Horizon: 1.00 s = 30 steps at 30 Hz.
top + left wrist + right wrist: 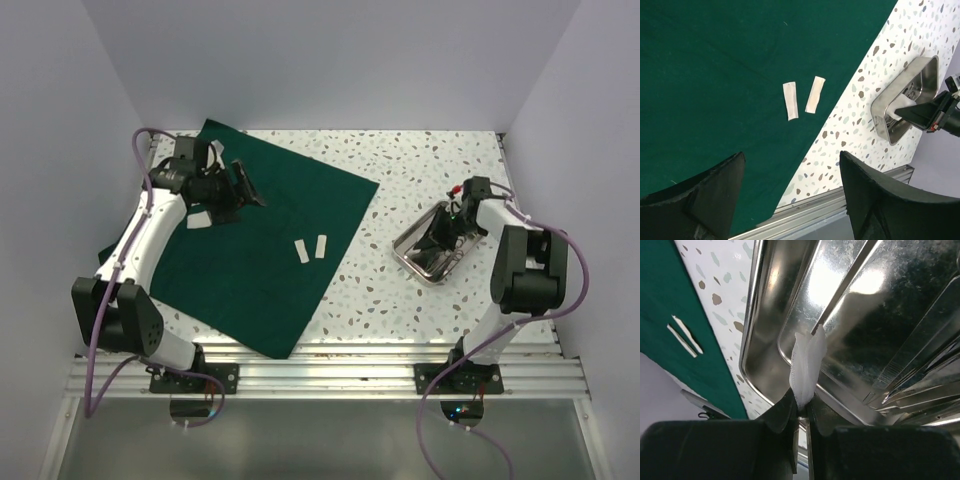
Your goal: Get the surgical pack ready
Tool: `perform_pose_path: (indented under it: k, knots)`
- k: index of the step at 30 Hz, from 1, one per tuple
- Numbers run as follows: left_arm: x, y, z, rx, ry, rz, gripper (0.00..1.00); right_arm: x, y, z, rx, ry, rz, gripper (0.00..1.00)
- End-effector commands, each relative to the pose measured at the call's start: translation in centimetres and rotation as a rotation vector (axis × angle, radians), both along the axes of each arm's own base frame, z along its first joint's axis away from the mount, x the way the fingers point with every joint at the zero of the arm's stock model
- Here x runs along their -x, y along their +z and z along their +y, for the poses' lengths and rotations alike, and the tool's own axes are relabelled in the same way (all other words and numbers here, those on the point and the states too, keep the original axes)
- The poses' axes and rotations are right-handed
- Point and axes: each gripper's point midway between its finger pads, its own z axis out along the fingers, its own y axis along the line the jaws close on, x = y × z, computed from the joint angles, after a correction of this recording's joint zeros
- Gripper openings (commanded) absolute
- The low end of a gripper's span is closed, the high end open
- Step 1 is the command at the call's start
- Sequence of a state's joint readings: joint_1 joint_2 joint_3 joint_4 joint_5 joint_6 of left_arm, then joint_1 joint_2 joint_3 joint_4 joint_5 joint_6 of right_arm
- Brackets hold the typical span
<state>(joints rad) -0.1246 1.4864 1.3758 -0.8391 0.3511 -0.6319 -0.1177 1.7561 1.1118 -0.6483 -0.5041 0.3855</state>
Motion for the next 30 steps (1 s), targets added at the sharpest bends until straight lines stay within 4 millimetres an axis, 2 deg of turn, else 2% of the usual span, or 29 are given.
perform_pose_path:
  k: [1,3,7,9,11,15,16,18,19,22,23,24,26,29,30]
  knots:
    - [-0.8,-0.4,0.6,-0.035,-0.011,-0.023,0.8,-0.8,0.6,1.1,-0.075,0.022,-0.031,0.11]
    - [-1.0,-0.7,0.8,-0.044,0.0,-0.017,0.8,-0.8,0.2,1.0,-0.07,0.03,-0.023,0.16]
    - [-1.0,-1.7,1.4,-0.076,0.029,0.017,0.81,0.0,-0.9,-0.8,0.051,0.032,0.038,0.24]
    - [-0.9,-2.1,1.6,-0.092,0.043,0.032,0.81,0.3,-1.0,-1.8,0.107,0.029,0.053,0.35]
    - [-0.9,-2.3,1.8,-0.101,0.049,0.036,0.81,1.1,-1.2,-2.7,0.169,0.023,0.085,0.36]
    - [-1.1,-2.1,2.4,-0.129,0.075,0.039,0.81,1.6,0.1,-3.5,0.223,0.004,0.07,0.46]
    - [-1.1,-2.1,2.7,-0.14,0.085,0.044,0.81,1.5,1.0,-3.4,0.219,0.001,0.038,0.48]
    - [-1.2,-2.2,3.7,-0.183,0.135,0.054,0.85,1.6,2.1,-2.7,0.197,0.0,0.024,0.51]
    - [-1.2,-2.2,4.0,-0.199,0.148,0.057,0.94,1.6,2.9,-2.5,0.195,0.0,0.003,0.52]
    - [-1.5,-2.6,5.3,-0.267,0.203,0.082,0.94,1.6,4.8,-0.7,0.204,0.055,-0.029,0.55]
    - [-1.7,-3.0,5.7,-0.287,0.214,0.091,0.94,1.0,6.1,0.0,0.206,0.074,-0.071,0.56]
    - [-1.9,-3.2,6.7,-0.325,0.246,0.095,0.93,1.2,6.7,1.9,0.206,0.132,-0.094,0.57]
    - [-2.7,-3.9,8.0,-0.369,0.266,0.088,0.9,1.1,8.5,4.4,0.195,0.205,-0.152,0.58]
    - [-3.4,-5.1,10.0,-0.416,0.269,0.085,0.82,1.5,10.1,7.0,0.162,0.275,-0.214,0.6]
    - [-3.7,-5.5,10.4,-0.414,0.263,0.08,0.8,1.7,10.3,7.3,0.157,0.284,-0.221,0.6]
